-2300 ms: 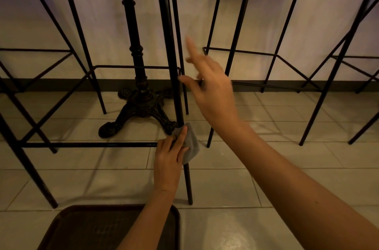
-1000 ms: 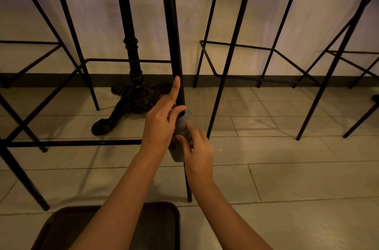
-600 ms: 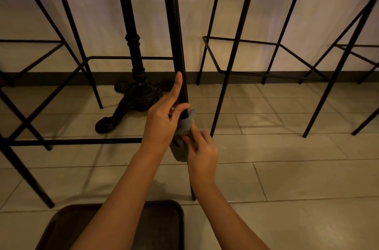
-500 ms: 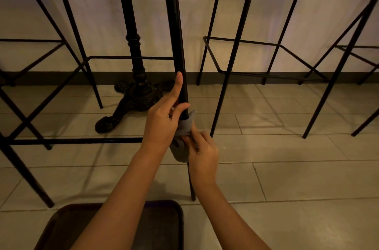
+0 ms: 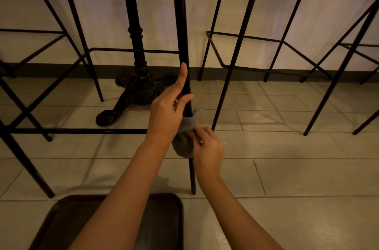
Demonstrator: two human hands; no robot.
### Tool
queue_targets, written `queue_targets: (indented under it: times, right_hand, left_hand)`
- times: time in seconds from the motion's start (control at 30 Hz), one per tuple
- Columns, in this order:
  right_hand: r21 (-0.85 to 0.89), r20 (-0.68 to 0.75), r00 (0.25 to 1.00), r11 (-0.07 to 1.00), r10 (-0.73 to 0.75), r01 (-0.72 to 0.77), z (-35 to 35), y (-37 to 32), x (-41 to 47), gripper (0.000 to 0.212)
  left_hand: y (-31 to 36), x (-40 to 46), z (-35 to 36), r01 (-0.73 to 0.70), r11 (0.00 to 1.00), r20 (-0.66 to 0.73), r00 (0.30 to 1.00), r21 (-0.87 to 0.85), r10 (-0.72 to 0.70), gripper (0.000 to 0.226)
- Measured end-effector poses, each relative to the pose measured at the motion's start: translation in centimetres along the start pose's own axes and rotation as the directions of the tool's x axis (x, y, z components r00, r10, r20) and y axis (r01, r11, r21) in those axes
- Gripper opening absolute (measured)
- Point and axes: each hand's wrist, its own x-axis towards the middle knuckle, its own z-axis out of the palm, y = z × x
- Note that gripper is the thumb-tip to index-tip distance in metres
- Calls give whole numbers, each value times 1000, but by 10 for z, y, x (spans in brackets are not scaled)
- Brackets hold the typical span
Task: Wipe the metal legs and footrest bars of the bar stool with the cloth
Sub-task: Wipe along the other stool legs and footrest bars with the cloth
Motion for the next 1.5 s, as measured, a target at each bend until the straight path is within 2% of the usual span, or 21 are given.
queue_targets:
  times: [0.4, 0.73, 0.93, 1.03, 1.17, 1.33, 1.5]
  right_hand:
    - [-35, 20, 999, 999, -36, 37, -2, 4, 3, 21]
    - [-63, 66, 996, 996, -59, 63, -5, 10, -2, 18]
    - [-15, 52, 998, 999, -47, 48, -6, 5, 1, 33]
    - [-8, 48, 998, 999, -43, 43, -9, -1, 5, 22]
    - [-17, 12, 1000, 999, -28, 28, -7, -12, 18, 20]
    - [-12, 42, 999, 1000, -17, 18, -7, 1, 4, 13]
    - [-22, 70, 997, 1000, -11, 13, -9, 7, -7, 23]
  left_hand:
    - [4, -1, 1, -9, 1000, -10, 1000, 8, 9, 59]
    - [1, -3, 3, 21, 999, -27, 999, 28, -20, 67]
    - [0, -4, 6, -1, 1000, -36, 999, 16, 1, 62]
    - [-1, -4, 6, -15, 1000, -44, 999, 3, 15, 59]
    - [1, -4, 5, -12, 1000, -54, 998, -26, 10, 60]
    - [-1, -4, 6, -22, 1000, -59, 998, 18, 23, 56]
    - [1, -6, 7, -1, 1000, -58, 998, 23, 2, 63]
